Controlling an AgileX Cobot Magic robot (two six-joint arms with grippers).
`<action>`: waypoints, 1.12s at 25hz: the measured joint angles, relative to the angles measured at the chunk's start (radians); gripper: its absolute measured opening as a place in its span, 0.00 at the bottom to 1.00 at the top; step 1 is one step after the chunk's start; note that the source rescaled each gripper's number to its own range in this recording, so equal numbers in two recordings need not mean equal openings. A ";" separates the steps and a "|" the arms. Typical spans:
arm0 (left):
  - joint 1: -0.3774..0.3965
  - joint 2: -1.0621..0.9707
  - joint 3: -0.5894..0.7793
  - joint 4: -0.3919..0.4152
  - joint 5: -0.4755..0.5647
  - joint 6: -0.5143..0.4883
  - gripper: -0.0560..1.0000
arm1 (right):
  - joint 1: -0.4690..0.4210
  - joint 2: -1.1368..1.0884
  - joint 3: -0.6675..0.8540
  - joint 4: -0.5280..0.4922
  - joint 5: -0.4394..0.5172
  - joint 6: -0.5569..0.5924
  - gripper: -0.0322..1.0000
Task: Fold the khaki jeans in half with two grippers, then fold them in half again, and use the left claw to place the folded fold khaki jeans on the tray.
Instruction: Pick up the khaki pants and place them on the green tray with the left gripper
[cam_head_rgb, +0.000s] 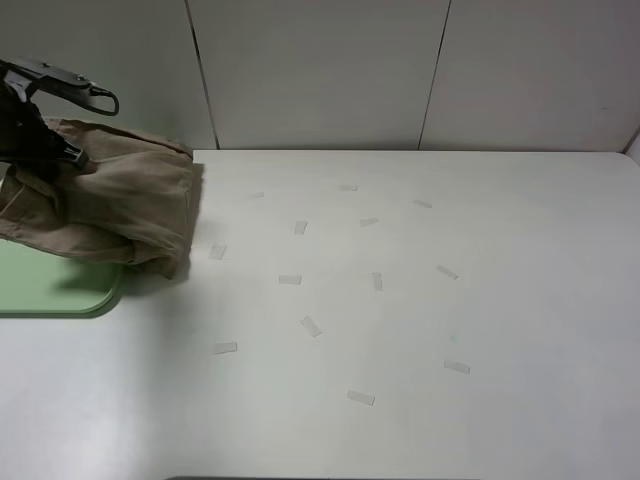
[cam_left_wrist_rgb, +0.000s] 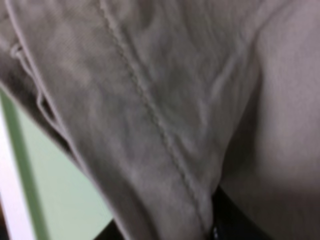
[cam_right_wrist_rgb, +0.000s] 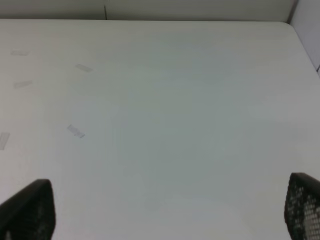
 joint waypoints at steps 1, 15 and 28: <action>0.014 0.000 0.000 -0.001 -0.012 0.009 0.12 | 0.000 0.000 0.000 0.000 0.000 0.000 0.99; 0.103 0.052 0.000 0.006 -0.144 0.253 0.11 | 0.000 0.000 0.000 0.000 0.000 0.000 0.99; 0.161 0.131 0.000 0.143 -0.213 0.283 0.10 | 0.000 0.000 0.000 0.002 0.000 0.000 0.99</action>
